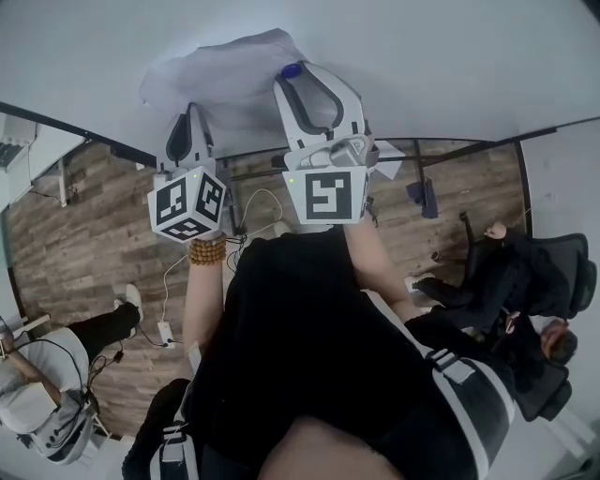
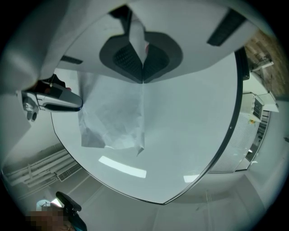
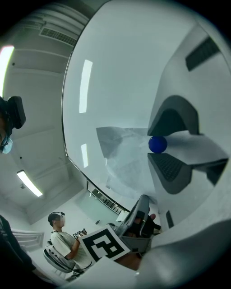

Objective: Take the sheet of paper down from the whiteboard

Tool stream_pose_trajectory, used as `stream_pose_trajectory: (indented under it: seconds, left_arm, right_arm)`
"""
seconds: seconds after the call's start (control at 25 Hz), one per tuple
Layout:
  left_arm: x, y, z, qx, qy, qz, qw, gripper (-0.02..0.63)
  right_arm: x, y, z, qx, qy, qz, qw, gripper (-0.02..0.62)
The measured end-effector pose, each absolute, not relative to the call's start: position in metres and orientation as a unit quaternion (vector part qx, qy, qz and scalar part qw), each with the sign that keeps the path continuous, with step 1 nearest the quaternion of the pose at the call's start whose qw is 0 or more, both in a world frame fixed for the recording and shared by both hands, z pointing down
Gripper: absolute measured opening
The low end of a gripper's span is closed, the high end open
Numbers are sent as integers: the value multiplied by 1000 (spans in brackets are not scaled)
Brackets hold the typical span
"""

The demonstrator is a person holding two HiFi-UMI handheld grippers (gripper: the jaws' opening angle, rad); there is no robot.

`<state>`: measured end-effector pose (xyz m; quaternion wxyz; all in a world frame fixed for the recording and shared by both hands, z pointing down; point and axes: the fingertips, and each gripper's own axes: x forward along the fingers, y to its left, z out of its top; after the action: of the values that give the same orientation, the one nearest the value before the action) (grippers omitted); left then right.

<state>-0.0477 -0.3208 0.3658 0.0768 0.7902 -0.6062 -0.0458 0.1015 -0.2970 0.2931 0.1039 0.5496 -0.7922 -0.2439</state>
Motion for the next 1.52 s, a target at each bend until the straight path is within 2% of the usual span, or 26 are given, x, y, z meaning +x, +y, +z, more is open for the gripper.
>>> stream_pose_trajectory:
  seconds: [0.48, 1.08, 1.52]
  left_arm:
    - [-53, -335, 368, 791, -601, -56, 97, 15]
    - [-49, -333, 370, 804, -587, -46, 84, 12]
    - [-39, -294, 368, 831, -540, -59, 119, 11]
  right_arm:
    - [108, -283, 303, 524, -807, -245, 115, 118]
    - [151, -246, 298, 566, -794, -211, 64, 118]
    - [124, -218, 291, 562, -798, -210, 58, 118]
